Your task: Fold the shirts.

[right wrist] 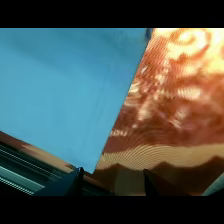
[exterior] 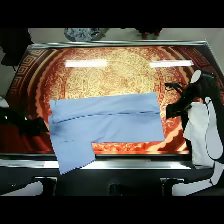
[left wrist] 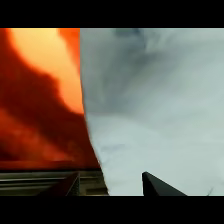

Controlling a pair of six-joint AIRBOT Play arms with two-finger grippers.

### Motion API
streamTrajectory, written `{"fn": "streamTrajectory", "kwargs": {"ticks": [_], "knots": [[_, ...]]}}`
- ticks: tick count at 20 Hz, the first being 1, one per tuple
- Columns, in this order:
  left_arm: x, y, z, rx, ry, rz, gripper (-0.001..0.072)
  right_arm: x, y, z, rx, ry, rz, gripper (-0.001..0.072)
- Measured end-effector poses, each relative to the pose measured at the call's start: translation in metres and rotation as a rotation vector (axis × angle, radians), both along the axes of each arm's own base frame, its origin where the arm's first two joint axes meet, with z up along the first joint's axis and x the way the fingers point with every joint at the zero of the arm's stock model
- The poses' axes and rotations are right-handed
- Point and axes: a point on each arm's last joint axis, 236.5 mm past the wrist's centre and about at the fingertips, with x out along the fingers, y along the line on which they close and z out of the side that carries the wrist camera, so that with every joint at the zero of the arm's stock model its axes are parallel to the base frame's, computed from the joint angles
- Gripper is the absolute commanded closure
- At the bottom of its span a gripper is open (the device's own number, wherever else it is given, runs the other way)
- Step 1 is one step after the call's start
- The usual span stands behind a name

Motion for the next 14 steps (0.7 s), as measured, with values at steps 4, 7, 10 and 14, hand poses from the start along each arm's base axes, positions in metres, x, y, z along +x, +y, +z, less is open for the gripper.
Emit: {"fn": "streamTrajectory", "kwargs": {"ticks": [4, 7, 10, 14], "knots": [[-0.058, -0.035, -0.032, -0.077, 0.013, 0.011, 0.0241, -0.024, 0.002, -0.003, 0.009, 0.019, -0.002, 0.0220], [-0.079, -0.047, -0.045, -0.104, 0.011, -0.008, 0.0241, -0.029, 0.001, 0.001, 0.004, 0.002, 0.001, 0.0220], [-0.087, -0.052, -0.052, -0.117, 0.005, -0.020, 0.0242, -0.031, 0.001, 0.004, 0.000, -0.015, 0.003, 0.0220], [-0.099, -0.069, -0.057, -0.164, 0.024, -0.022, 0.0271, -0.037, 0.002, 0.001, -0.001, 0.000, 0.004, 0.0220]]}}
